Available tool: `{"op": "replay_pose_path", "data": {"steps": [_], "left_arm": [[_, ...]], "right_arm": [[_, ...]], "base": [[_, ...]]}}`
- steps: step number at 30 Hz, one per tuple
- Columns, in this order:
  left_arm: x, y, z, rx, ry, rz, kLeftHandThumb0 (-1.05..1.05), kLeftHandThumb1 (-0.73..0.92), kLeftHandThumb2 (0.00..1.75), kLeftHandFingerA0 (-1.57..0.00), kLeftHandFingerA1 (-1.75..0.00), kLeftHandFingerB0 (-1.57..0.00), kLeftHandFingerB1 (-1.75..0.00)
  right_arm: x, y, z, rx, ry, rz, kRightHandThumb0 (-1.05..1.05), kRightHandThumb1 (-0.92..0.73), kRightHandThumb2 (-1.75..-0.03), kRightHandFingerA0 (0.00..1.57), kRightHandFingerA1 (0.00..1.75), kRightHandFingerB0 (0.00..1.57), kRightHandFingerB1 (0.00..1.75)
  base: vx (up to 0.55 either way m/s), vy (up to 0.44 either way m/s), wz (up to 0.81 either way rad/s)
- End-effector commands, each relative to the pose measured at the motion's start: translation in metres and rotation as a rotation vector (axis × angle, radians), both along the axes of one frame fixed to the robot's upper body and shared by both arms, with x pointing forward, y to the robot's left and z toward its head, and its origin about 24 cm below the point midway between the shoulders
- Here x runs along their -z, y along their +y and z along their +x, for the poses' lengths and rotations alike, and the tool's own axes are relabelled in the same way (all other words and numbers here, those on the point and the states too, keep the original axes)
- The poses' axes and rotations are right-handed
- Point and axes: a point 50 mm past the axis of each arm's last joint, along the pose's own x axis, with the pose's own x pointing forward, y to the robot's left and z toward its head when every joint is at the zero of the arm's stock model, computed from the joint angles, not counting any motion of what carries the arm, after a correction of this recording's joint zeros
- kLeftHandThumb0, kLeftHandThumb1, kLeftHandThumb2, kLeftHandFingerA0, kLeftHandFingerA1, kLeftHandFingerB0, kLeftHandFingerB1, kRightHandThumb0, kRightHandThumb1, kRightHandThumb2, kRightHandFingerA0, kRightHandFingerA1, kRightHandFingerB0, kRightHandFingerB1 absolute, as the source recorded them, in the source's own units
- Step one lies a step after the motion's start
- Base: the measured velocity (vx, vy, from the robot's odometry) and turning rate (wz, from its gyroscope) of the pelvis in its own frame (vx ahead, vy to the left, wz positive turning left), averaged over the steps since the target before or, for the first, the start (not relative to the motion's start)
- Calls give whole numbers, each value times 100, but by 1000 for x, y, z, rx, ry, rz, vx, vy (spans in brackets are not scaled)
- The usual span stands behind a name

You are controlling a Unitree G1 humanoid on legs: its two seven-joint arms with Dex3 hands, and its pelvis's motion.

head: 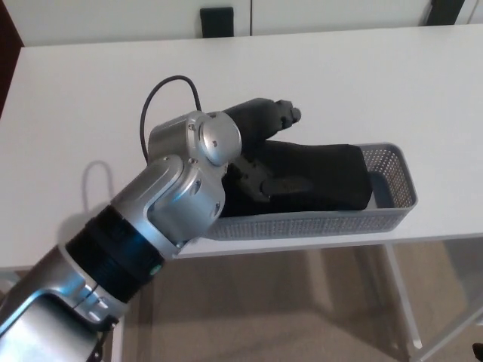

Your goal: The robot walk towards a table in front and pick up a black pencil case on the left hand side and put the pencil case into a small container on the right hand side

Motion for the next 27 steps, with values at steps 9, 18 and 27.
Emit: {"op": "replay_pose_path", "data": {"steps": [9,18,27], "left_arm": [[-1,6,1,-9,43,9,-92,56,93,0,-2,0,0],[-9,-17,-5,44,-77,-74,-88,56,97,0,-9,0,-8],[-21,-67,-17,112,-130,-198,-91,54,101,0,-5,0,-9]], "right_arm": [[-5,-7,2,0,8,-19,-27,-46,-91,39,60,5,46],[-3,-6,0,-1,15,-14,-38,-65,-62,47,42,15,30],[-3,-4,5,-23,10,-51,-35,-64,-59,56,43,17,29]], "base": [[0,0,0],[0,0,0],[0,0,0]]}}
